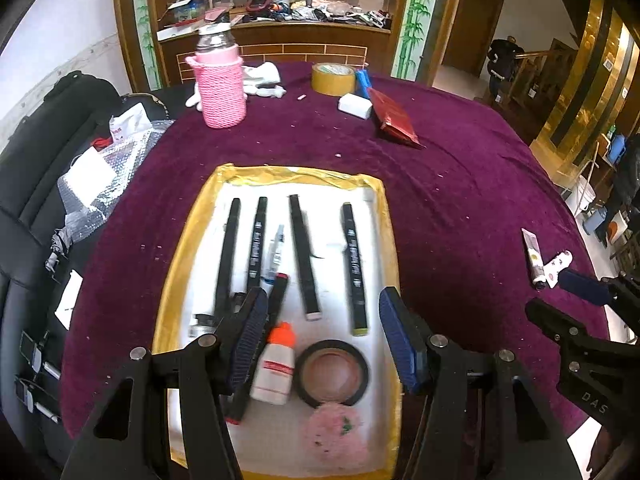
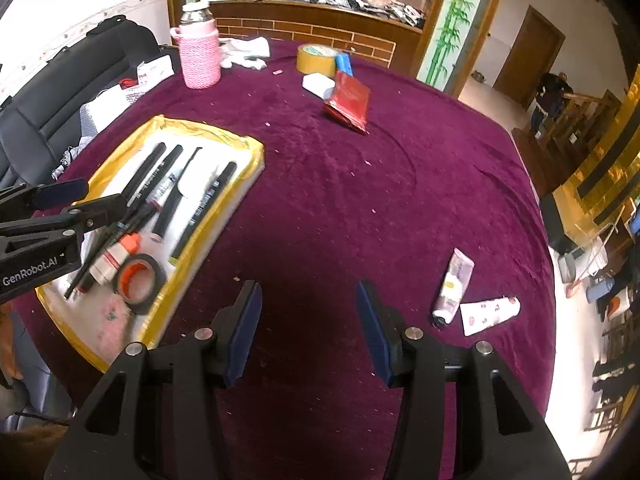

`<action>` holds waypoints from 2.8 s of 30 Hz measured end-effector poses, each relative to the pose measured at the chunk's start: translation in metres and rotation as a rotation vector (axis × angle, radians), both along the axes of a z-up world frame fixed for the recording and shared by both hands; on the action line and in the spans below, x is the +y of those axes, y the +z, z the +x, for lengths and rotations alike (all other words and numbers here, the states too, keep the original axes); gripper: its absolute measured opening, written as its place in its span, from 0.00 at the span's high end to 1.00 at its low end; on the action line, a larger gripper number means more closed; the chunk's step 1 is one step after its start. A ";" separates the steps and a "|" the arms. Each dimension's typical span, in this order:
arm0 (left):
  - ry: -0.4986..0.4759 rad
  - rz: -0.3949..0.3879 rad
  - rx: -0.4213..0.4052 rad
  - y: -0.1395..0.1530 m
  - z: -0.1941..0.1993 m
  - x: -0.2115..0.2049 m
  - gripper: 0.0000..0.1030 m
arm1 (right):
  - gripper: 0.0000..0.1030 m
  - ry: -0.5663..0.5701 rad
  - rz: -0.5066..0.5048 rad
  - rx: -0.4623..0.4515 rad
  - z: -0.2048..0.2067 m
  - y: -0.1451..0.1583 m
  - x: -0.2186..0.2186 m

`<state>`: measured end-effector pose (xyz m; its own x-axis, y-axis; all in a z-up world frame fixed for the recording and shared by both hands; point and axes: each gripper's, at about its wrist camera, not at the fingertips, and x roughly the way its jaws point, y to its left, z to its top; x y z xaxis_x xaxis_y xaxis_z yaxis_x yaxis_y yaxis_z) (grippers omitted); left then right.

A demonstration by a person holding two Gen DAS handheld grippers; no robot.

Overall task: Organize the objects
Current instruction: 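Open both grippers and move them back from the tray, then grasp the white hand-cream tube with the left gripper while the right gripper grasps the pink rose tube, then carry both hand-cream tubes over the tray with both grippers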

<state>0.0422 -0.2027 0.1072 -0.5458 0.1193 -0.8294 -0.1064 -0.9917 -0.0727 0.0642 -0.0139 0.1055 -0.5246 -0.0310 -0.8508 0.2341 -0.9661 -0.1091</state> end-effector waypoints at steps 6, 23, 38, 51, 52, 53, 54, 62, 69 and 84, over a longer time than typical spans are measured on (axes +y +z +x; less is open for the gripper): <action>-0.040 0.021 -0.043 -0.008 -0.003 0.035 0.50 | 0.54 -0.113 -0.076 -0.102 -0.009 -0.022 0.062; -0.207 0.087 -0.177 -0.029 -0.020 0.168 0.50 | 0.54 -0.603 -0.577 -0.319 -0.033 -0.094 0.294; -0.166 0.097 -0.234 -0.048 -0.034 0.183 0.50 | 0.56 -0.414 -0.140 -0.184 -0.096 -0.091 0.240; -0.290 0.131 -0.231 -0.070 -0.058 0.248 0.50 | 0.68 -0.488 -0.311 -0.210 -0.056 -0.087 0.305; -0.311 0.131 -0.218 -0.072 -0.061 0.257 0.50 | 0.68 -0.488 -0.315 -0.212 -0.058 -0.087 0.303; -0.323 0.127 -0.208 -0.072 -0.063 0.263 0.50 | 0.68 -0.488 -0.318 -0.214 -0.058 -0.088 0.302; -0.338 0.124 -0.196 -0.073 -0.065 0.269 0.50 | 0.68 -0.489 -0.318 -0.213 -0.059 -0.088 0.299; -0.478 -0.064 -0.108 -0.092 -0.065 0.321 0.48 | 0.68 -0.492 -0.327 -0.208 -0.057 -0.089 0.297; -0.519 -0.039 -0.118 -0.085 -0.059 0.315 0.74 | 0.71 -0.481 -0.345 -0.200 -0.054 -0.088 0.298; -0.408 0.141 -0.165 -0.065 -0.043 0.249 0.74 | 0.76 -0.465 -0.400 -0.206 -0.071 -0.088 0.288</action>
